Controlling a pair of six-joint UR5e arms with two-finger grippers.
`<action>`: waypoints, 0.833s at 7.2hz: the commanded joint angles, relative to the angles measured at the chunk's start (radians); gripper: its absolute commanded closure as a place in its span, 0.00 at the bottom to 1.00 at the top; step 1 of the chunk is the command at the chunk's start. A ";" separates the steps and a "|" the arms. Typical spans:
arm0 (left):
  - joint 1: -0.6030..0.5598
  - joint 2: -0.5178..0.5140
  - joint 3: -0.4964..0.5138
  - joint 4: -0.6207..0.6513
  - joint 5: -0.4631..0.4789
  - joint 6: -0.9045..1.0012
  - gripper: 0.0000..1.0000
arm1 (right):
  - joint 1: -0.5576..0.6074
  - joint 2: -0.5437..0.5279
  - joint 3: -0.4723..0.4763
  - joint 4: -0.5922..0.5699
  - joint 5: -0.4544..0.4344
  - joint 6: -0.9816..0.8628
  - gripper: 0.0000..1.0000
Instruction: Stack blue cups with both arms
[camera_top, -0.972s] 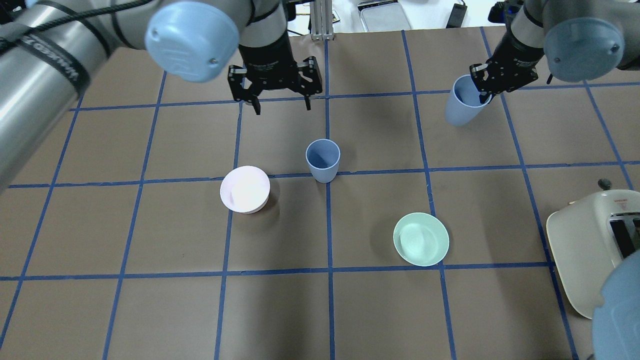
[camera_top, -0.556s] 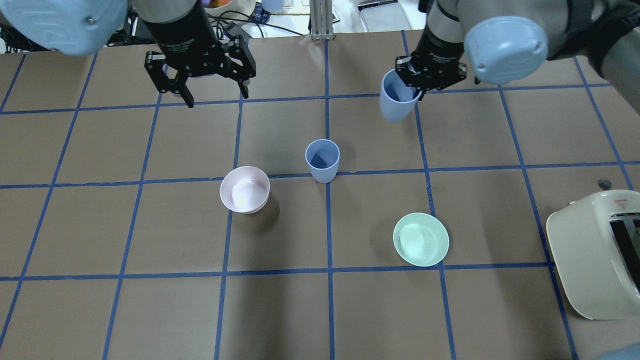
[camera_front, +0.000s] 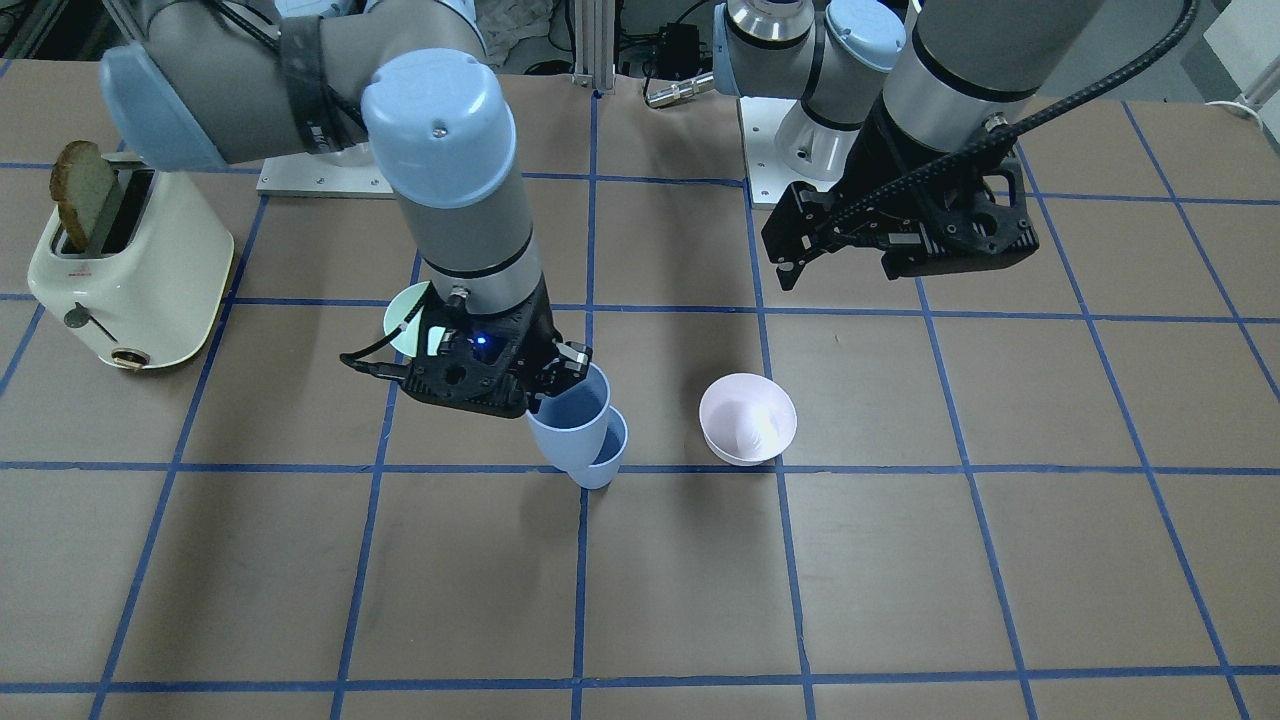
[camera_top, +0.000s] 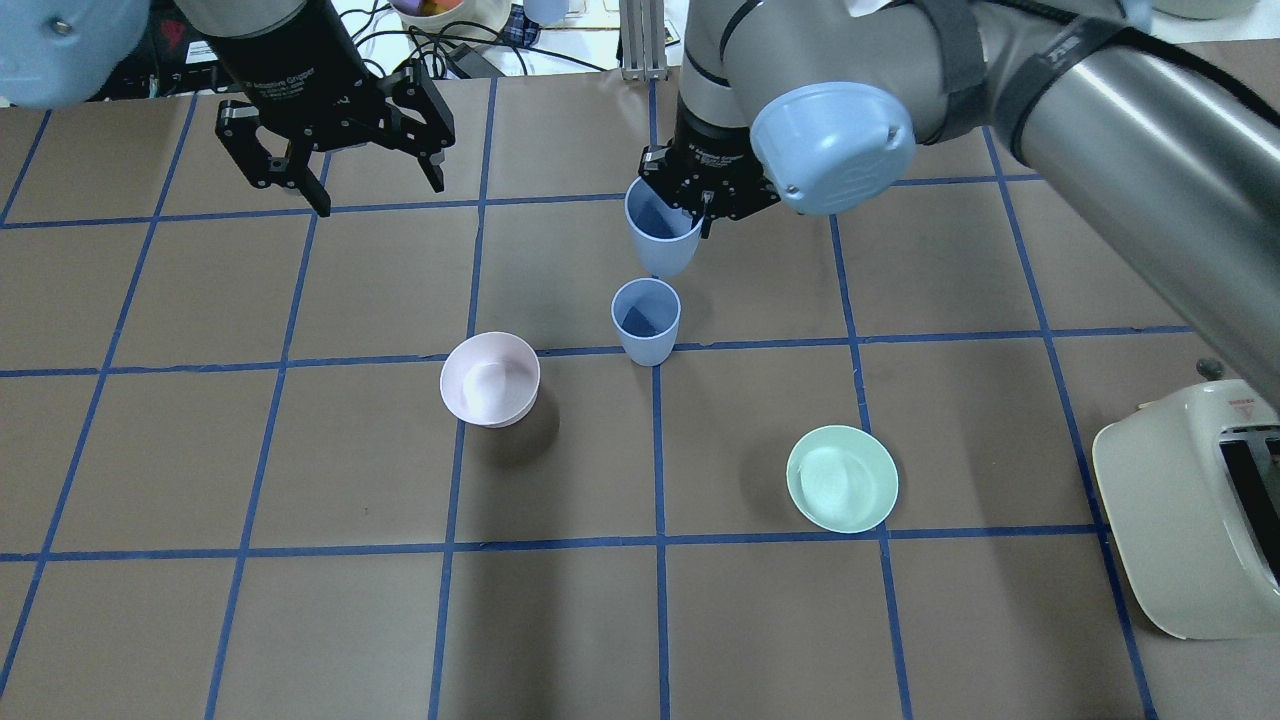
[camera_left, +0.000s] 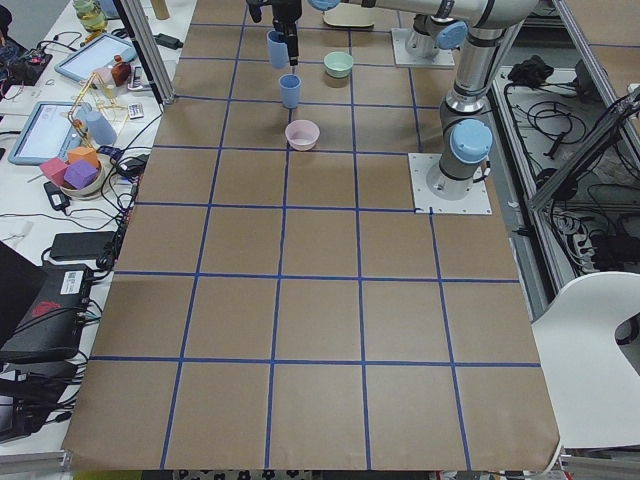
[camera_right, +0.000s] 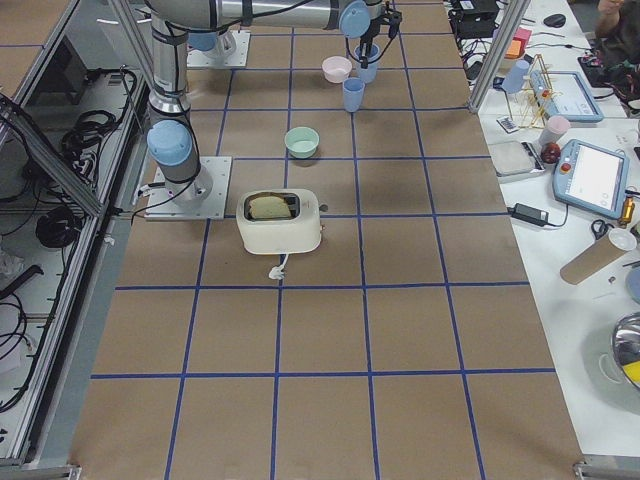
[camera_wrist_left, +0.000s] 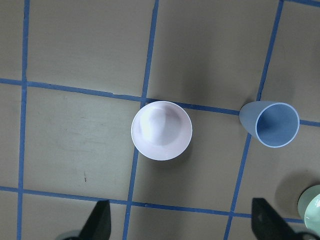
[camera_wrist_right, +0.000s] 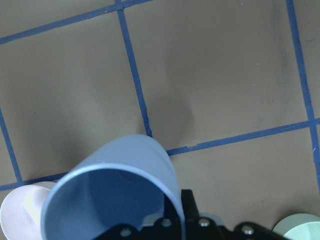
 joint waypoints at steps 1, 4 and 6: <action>0.001 0.001 -0.001 0.001 0.001 0.000 0.00 | 0.029 0.022 -0.002 0.000 -0.005 0.011 1.00; 0.001 0.001 -0.001 0.003 0.000 0.000 0.00 | 0.032 0.043 0.012 0.003 -0.003 0.010 1.00; 0.000 0.001 -0.003 0.001 0.000 0.000 0.00 | 0.032 0.060 0.026 -0.003 0.000 -0.003 1.00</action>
